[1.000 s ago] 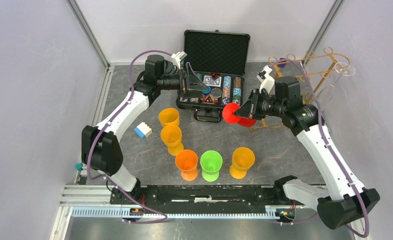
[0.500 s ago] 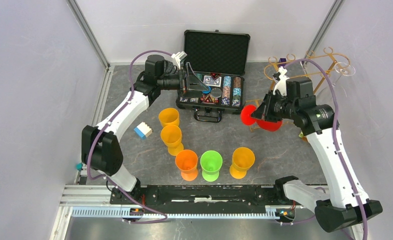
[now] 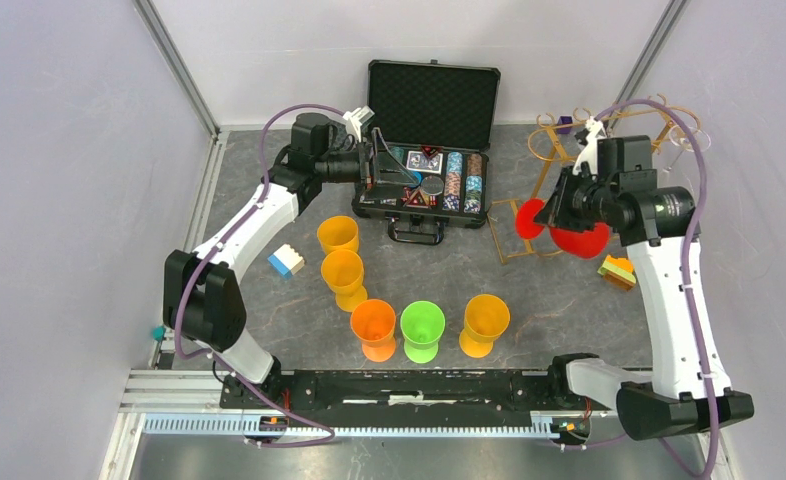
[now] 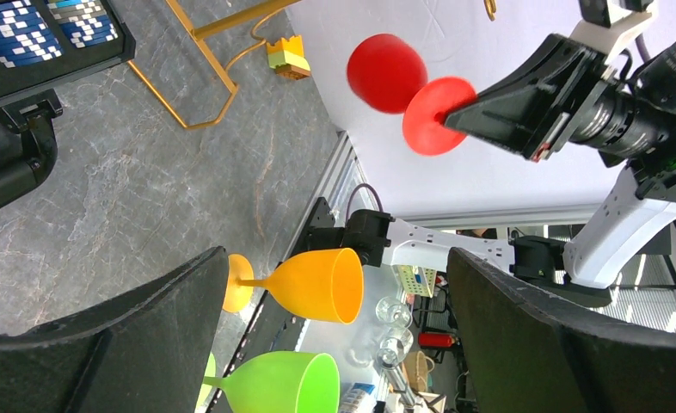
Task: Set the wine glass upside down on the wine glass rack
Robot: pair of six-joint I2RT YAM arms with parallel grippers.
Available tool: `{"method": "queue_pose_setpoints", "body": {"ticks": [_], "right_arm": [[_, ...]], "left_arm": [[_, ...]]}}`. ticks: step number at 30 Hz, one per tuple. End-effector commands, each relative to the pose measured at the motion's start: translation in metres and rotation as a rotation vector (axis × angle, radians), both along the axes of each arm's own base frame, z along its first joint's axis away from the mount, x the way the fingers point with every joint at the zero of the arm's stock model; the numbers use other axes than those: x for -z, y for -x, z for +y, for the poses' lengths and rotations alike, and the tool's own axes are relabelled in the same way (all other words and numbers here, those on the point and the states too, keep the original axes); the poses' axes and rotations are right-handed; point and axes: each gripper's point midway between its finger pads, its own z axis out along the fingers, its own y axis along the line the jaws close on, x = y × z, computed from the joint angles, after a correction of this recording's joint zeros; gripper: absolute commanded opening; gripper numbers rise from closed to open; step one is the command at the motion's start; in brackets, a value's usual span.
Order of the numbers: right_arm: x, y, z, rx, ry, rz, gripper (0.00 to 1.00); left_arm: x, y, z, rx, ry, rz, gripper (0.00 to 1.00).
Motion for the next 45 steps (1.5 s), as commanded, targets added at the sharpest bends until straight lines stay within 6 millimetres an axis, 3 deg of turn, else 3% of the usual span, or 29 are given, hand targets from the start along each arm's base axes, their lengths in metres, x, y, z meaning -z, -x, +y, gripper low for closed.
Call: {"method": "queue_pose_setpoints", "body": {"ticks": [1,11,21,30,45], "right_arm": [[-0.027,-0.009,-0.030,0.058,0.066,-0.067,0.00],[-0.067,-0.030,-0.083,0.180,0.012,-0.173,0.00],[-0.111,-0.046,-0.097,0.258,-0.168,-0.353,0.00],[-0.128,-0.047,-0.117,0.362,-0.210,-0.463,0.00],[-0.140,-0.043,-0.160,0.637,-0.349,-0.610,0.00]], "left_arm": [[-0.003,-0.006,0.000,-0.004,0.006,-0.059,1.00],[-0.005,-0.008,-0.001,-0.008,0.010,-0.065,1.00],[-0.009,-0.011,-0.002,-0.012,0.019,-0.079,1.00],[-0.009,-0.014,-0.003,-0.012,0.024,-0.088,1.00],[-0.009,-0.014,-0.003,-0.006,0.022,-0.095,1.00]]}}
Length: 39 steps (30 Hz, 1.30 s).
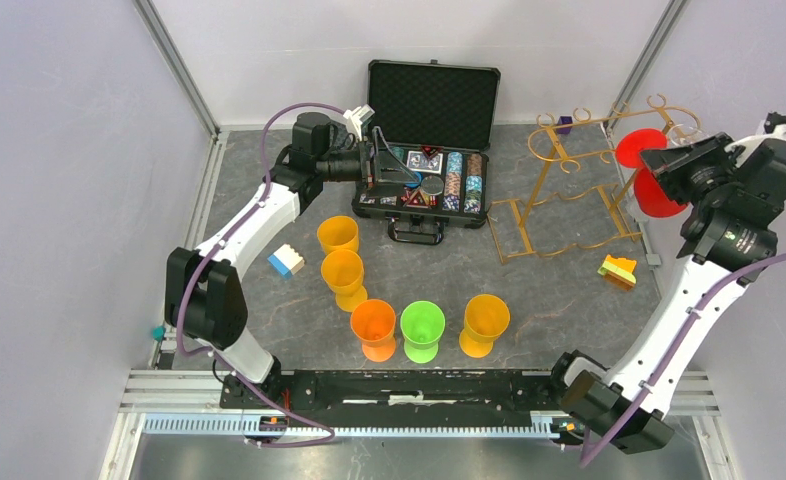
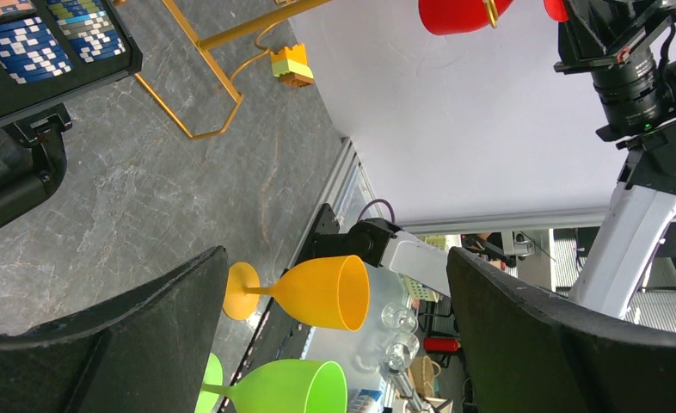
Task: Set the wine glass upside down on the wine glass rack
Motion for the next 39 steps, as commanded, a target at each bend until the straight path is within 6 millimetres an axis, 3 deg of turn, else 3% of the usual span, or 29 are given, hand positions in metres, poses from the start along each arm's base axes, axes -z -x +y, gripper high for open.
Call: {"method": "queue_pose_setpoints", "body": {"ticks": [1,7,11,21,39], "right_arm": [[-0.025,0.001,-0.014,0.094,-0.039,-0.128,0.00],[-0.002,-0.005,-0.018,0.118,-0.208,-0.183,0.00],[-0.004,-0.009,-0.014,0.082,-0.290,-0.263,0.00],[-0.014,-0.010,-0.039,0.210,-0.303,-0.353,0.00],[0.011,-0.026,-0.056,0.241,-0.361,-0.342,0.00]], "left_arm": [[-0.011,-0.008,-0.001,0.002,0.017,-0.076,1.00],[-0.012,-0.009,-0.002,0.007,0.020,-0.074,1.00],[-0.015,-0.010,-0.003,0.008,0.024,-0.078,1.00],[-0.016,-0.011,-0.003,0.009,0.028,-0.082,1.00],[-0.017,-0.011,-0.004,0.010,0.037,-0.087,1.00]]}}
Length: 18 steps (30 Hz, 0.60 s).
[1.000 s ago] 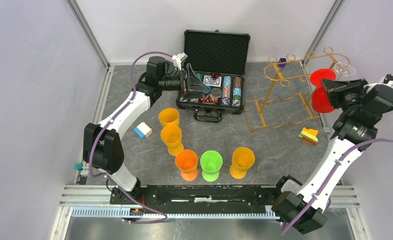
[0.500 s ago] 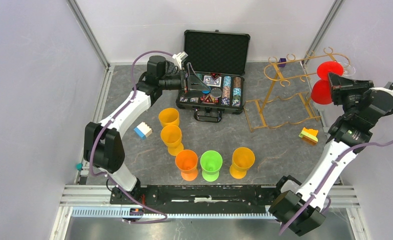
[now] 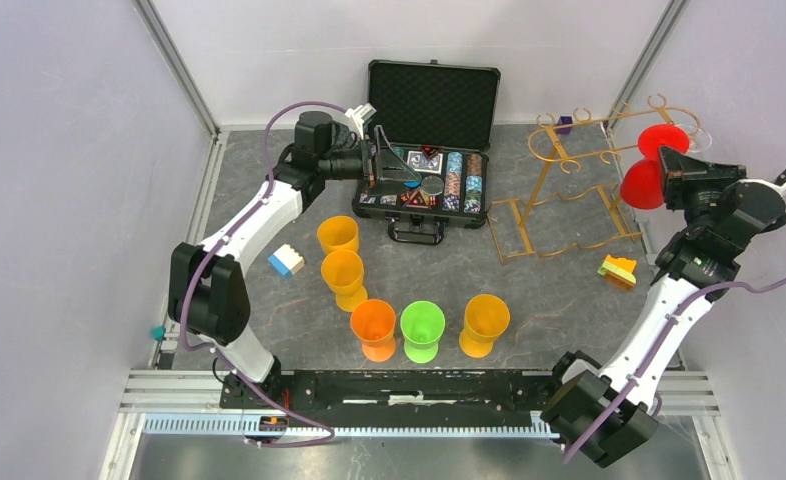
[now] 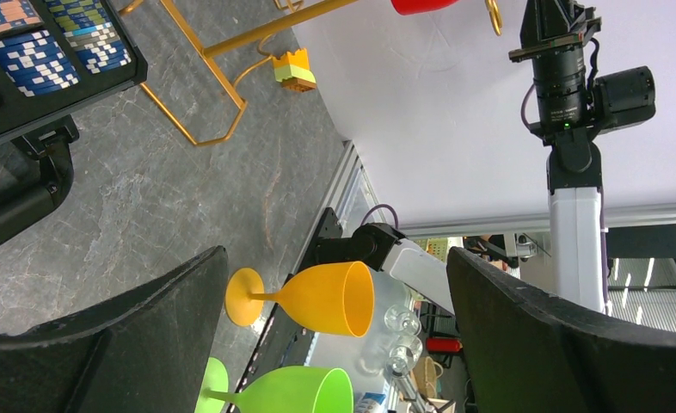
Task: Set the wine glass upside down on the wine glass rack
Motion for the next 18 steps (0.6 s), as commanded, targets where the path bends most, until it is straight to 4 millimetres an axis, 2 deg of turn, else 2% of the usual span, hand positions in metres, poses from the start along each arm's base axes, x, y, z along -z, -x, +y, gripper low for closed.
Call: {"method": "queue_pose_setpoints", "body": {"ticks": [1,18], "right_arm": [[-0.008,-0.004,-0.005,0.007,0.029,-0.043,0.00],[-0.008,-0.021,-0.006,-0.025,0.032,-0.062,0.00]], "left_arm": [[-0.020,-0.004,-0.001,0.009,0.034,-0.082,1.00],[-0.018,0.000,0.001,0.004,0.030,-0.082,1.00]]}}
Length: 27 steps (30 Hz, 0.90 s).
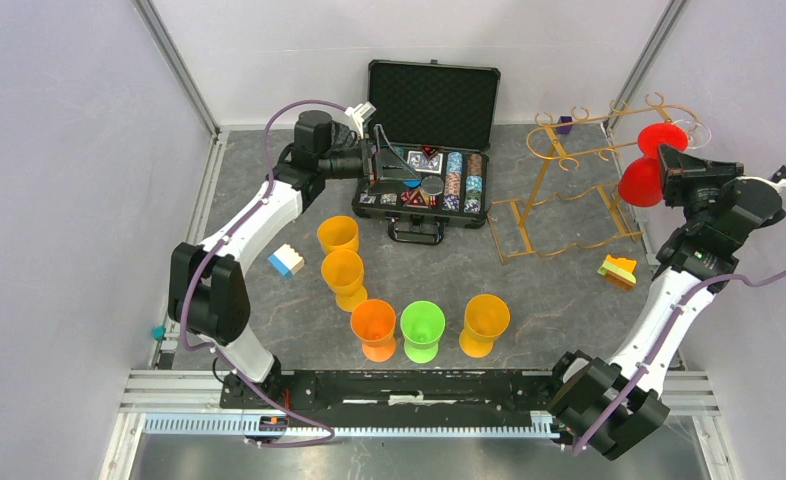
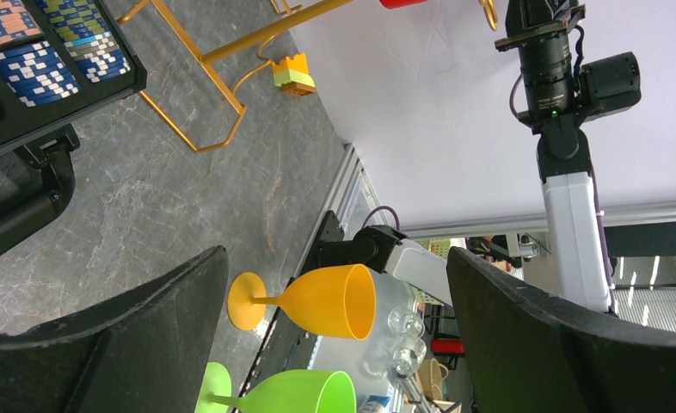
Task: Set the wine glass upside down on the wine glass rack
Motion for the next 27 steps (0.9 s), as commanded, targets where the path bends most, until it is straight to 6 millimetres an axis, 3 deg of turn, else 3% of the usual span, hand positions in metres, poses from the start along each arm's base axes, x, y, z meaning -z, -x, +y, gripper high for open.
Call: {"method": "queue_pose_setpoints", "body": {"ticks": [1,7,13,19,24,27], "right_arm": [[-0.021,-0.008,0.003,-0.018,0.053,-0.062,0.00],[-0.023,-0.014,0.005,-0.017,0.064,-0.061,0.00],[-0.011,-0.017,0.004,-0.019,0.060,-0.037,0.01],[0.002,-0.018,0.009,-0.041,0.059,-0.008,0.14],[0.001,-0.016,0.013,-0.056,0.076,-0.007,0.29],[-0.002,-0.014,0.018,-0.073,0.073,-0.012,0.33]], "left_arm": [[-0.015,0.001,0.001,0.004,0.023,-0.062,1.00],[-0.014,0.004,0.003,0.002,0.021,-0.059,1.00],[-0.013,0.006,0.003,0.001,0.019,-0.056,1.00],[-0.013,0.006,0.004,0.000,0.019,-0.056,1.00],[-0.013,0.006,0.003,0.001,0.020,-0.057,1.00],[-0.013,0.006,0.004,0.000,0.019,-0.056,1.00]]}}
